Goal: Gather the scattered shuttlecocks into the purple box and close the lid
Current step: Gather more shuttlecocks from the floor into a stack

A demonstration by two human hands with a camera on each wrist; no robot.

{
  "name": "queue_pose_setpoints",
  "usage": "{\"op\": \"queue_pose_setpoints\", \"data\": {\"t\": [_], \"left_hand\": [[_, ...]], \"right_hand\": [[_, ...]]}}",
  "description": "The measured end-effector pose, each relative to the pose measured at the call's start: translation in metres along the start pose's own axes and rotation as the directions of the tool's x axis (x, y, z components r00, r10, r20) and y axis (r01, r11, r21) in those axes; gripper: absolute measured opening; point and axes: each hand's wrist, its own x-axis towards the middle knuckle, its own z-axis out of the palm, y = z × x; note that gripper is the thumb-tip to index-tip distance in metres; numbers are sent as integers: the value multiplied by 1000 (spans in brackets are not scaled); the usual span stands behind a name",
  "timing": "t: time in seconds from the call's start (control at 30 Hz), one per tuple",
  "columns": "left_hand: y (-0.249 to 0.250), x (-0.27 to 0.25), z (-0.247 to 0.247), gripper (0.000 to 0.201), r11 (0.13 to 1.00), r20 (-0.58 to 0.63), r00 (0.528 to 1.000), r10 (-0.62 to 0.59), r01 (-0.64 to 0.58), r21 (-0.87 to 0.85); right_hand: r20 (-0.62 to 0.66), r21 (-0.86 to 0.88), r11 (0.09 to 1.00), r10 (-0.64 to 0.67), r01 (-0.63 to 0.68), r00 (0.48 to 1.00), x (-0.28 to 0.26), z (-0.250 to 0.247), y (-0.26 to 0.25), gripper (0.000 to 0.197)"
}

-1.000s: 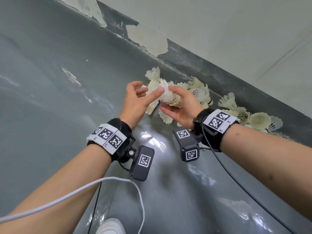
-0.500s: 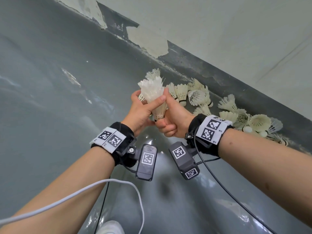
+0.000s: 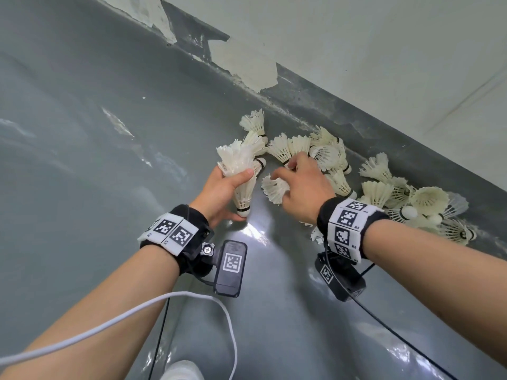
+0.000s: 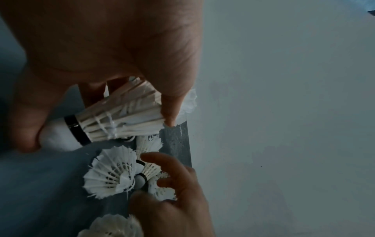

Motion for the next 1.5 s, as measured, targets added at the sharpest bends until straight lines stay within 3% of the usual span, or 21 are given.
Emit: {"op": "queue_pose_setpoints", "data": {"t": [0.1, 0.17, 0.27, 0.4, 0.5, 0.57, 0.7, 0.8, 0.97, 1.03, 1.1, 1.13, 1.23, 1.33, 1.4, 1.5], "left_hand": [[-6, 3, -7, 44, 999, -5, 1000, -23, 24, 36], [-9, 2, -10, 44, 995, -1, 1000, -23, 24, 96], [-11, 2, -10, 45, 984, -23, 1000, -19, 22, 178], [-13, 4, -8, 48, 938, -65, 994, 92, -64, 340], [-14, 8, -5, 51, 872, -56, 984, 170, -124, 474], [-15, 9, -2, 50, 844, -34, 983, 182, -139, 518], [-14, 7, 1, 70, 827, 48, 972, 231, -222, 516], [-13, 2, -1, 82, 834, 111, 963, 245, -268, 483], [-12, -3, -18, 51, 859, 78, 978, 195, -209, 467], [-9, -2, -26, 49, 864, 48, 974, 221, -219, 454], [-7, -1, -35, 49, 861, 16, 963, 269, -248, 445], [-6, -2, -40, 48, 860, 4, 957, 289, -262, 438], [-8, 0, -54, 46, 861, -26, 948, 316, -276, 427], [-10, 1, -61, 46, 871, -49, 949, 312, -264, 415], [-13, 2, -64, 46, 875, -51, 952, 301, -254, 412], [-15, 3, -65, 51, 869, -30, 959, 281, -241, 432]], "right_hand": [[178, -66, 998, 12, 0, 984, 3, 13, 9, 55], [203, 36, 997, 54, -63, 978, 4, 19, 15, 64], [44, 230, 965, 120, -127, 992, 7, 19, 20, 59], [-196, 344, 929, 210, -134, 958, 17, 6, 18, 23], [-325, 512, 857, 264, -66, 908, 22, -10, 11, 28], [-342, 576, 818, 240, 1, 908, 23, -16, 4, 27], [-169, 448, 891, 4, 73, 986, 21, -11, -12, 20], [-112, 364, 924, -81, 117, 990, 18, -6, -19, 28], [-64, 467, 880, -67, 89, 996, 18, -10, -29, 43], [-140, 552, 832, 17, 64, 990, 22, -5, -32, 38], [-190, 513, 857, 65, 43, 980, 29, 1, -32, 28], [-170, 433, 900, 41, 38, 985, 33, 3, -32, 30], [68, 197, 979, -68, 53, 995, 41, 15, -34, 55], [234, 81, 993, -100, 83, 967, 44, 31, -38, 47], [258, 107, 993, -67, 40, 964, 45, 38, -37, 47], [179, 233, 969, 39, -81, 983, 43, 38, -37, 64]]}}
